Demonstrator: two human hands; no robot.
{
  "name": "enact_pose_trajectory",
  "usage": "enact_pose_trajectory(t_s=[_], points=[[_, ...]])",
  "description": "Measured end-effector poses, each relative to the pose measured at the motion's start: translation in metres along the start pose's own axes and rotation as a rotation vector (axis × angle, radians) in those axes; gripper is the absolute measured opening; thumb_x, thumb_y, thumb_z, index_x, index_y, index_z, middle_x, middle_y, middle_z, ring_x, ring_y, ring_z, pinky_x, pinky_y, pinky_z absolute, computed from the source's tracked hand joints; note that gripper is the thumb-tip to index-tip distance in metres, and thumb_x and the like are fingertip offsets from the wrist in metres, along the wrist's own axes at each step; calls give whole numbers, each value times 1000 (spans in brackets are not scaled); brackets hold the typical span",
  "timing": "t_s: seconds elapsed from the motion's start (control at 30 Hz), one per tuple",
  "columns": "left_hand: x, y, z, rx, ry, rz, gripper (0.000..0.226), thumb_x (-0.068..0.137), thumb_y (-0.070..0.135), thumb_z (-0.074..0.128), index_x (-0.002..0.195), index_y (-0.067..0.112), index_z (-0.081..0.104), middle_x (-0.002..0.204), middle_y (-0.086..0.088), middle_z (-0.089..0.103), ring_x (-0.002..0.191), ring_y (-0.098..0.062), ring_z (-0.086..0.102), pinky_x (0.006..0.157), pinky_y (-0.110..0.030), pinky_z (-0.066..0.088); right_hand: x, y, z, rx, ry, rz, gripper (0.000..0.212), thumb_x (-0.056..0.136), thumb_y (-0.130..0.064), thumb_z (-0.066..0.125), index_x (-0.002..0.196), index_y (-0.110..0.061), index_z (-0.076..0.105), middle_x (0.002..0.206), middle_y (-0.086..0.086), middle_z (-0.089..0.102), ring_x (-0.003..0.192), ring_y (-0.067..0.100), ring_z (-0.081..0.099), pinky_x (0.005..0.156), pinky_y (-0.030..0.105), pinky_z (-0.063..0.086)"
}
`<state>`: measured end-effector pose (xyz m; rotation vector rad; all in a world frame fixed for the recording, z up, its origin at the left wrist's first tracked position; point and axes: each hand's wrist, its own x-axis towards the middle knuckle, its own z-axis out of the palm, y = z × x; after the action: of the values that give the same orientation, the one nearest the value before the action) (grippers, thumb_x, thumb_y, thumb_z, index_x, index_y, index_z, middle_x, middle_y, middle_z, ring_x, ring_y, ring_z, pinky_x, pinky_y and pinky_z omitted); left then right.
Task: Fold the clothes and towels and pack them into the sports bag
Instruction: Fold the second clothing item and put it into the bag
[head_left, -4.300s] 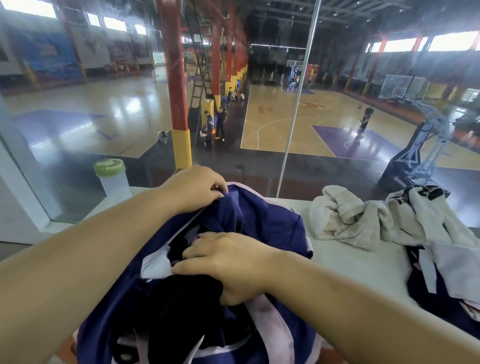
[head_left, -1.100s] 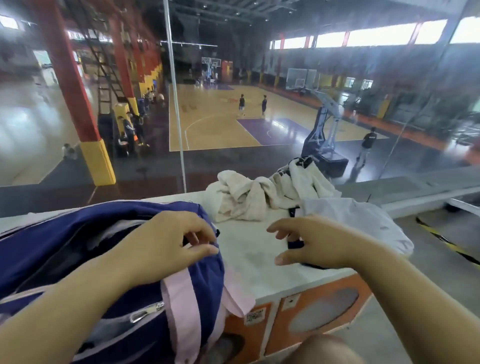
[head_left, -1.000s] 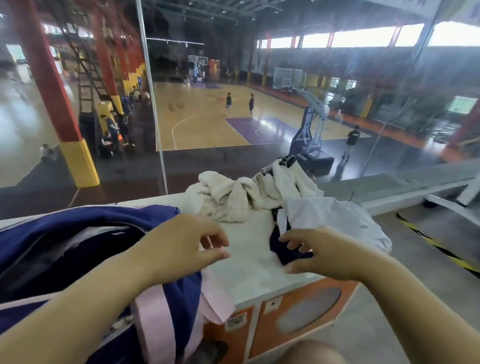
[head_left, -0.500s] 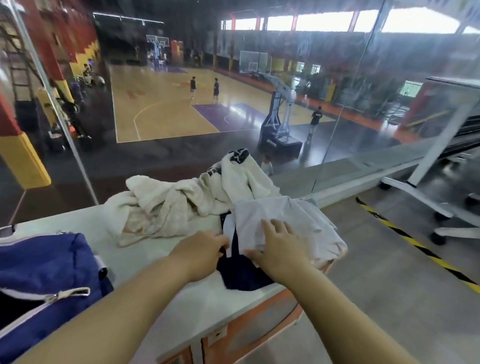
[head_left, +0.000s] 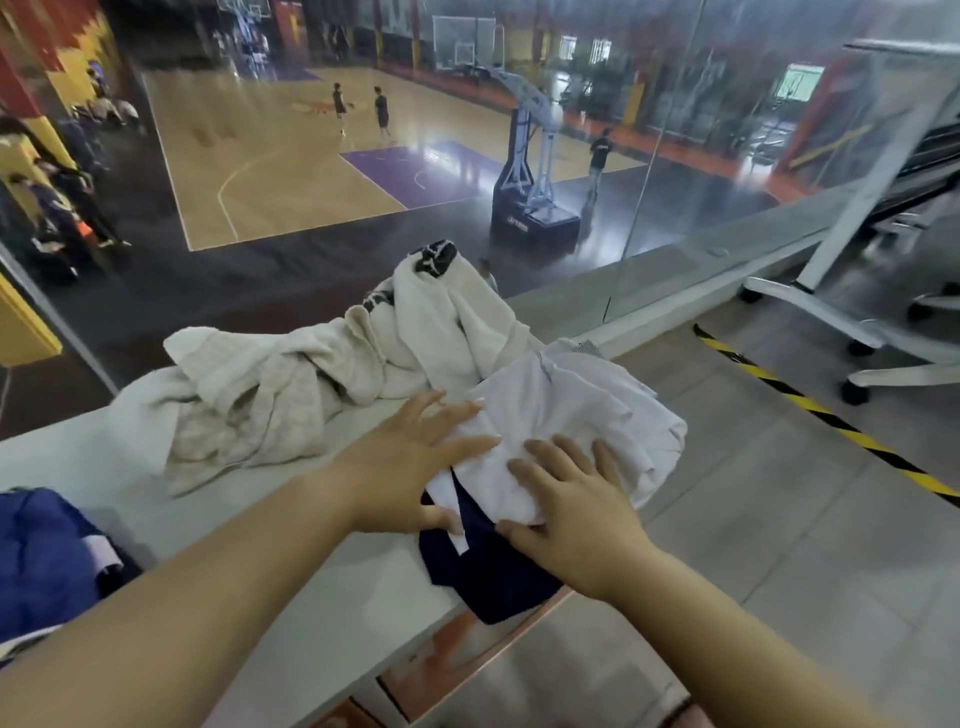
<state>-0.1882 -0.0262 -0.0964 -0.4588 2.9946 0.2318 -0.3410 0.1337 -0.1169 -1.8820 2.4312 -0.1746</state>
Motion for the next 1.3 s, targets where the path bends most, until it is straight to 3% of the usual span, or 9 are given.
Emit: enact_pose_trajectory(t_s=[0.37, 0.47, 0.53, 0.63, 0.87, 1.0, 1.1, 1.2, 1.3], points=[[2, 34, 25, -152, 80, -59, 90, 58, 73, 31, 140, 37, 38, 155, 8, 21, 138, -24, 26, 109, -33, 28, -39, -20, 0, -83, -159, 93, 131, 56, -86, 39, 147, -9, -16, 152, 10, -31, 135, 37, -36, 104, 62, -24], [0, 39, 27, -155, 113, -70, 86, 60, 70, 32, 138, 35, 42, 153, 6, 27, 134, -27, 33, 107, -36, 32, -36, -25, 17, -175, -76, 136, 130, 49, -70, 71, 142, 2, 17, 153, 27, 15, 138, 53, 9, 104, 74, 5], [-4, 41, 28, -143, 116, -65, 87, 61, 73, 32, 138, 34, 40, 153, 6, 26, 133, -29, 34, 106, -37, 33, -34, -21, 20, -249, 0, 82, 95, 43, -40, 83, 120, 0, 45, 130, 26, 53, 120, 53, 45, 93, 73, 34], [-11, 42, 28, -115, 91, -39, 99, 57, 87, 37, 141, 36, 33, 154, 9, 22, 130, -29, 33, 106, -38, 34, -32, -6, 10, -252, 133, -3, 52, 43, -11, 77, 93, -4, 63, 106, 19, 67, 96, 45, 63, 73, 61, 51], [-17, 38, 27, -59, 105, 27, 91, 54, 80, 49, 132, 45, 18, 145, 12, 30, 117, -27, 32, 96, -36, 41, -32, 13, -29, 74, 53, -51, 27, 73, -8, 59, 99, -12, 62, 91, 3, 69, 86, 27, 62, 71, 37, 51], [-24, 42, 20, -121, 370, 138, 55, 72, 47, 49, 123, 27, 46, 128, 4, 53, 113, -29, 34, 79, -39, 51, -39, 20, -61, 377, -124, 6, 25, 76, -7, 62, 92, -27, 62, 86, -6, 66, 76, 12, 64, 69, 27, 55], [-32, 51, 7, -212, 283, 133, 54, 75, 45, 40, 119, 20, 57, 105, -3, 65, 101, -26, 54, 73, -31, 49, -44, 19, -70, 521, -232, 8, 28, 79, -7, 64, 90, -33, 60, 88, -6, 64, 73, 10, 66, 62, 22, 57], [-39, 58, -7, -212, 228, 64, 54, 77, 51, 33, 113, 21, 60, 95, 2, 64, 84, -20, 60, 63, -24, 36, -52, 8, -74, 386, -126, -34, 42, 77, -16, 69, 116, -28, 57, 111, -9, 58, 94, 10, 58, 77, 25, 54], [-45, 65, -26, -190, 116, -5, 8, 86, 37, 53, 83, 30, 53, 75, 17, 51, 68, -7, 49, 53, -13, 28, -63, -10, -76, 97, 88, -165, 70, 76, -30, 69, 138, -22, 40, 136, -2, 48, 121, 21, 48, 98, 42, 45]])
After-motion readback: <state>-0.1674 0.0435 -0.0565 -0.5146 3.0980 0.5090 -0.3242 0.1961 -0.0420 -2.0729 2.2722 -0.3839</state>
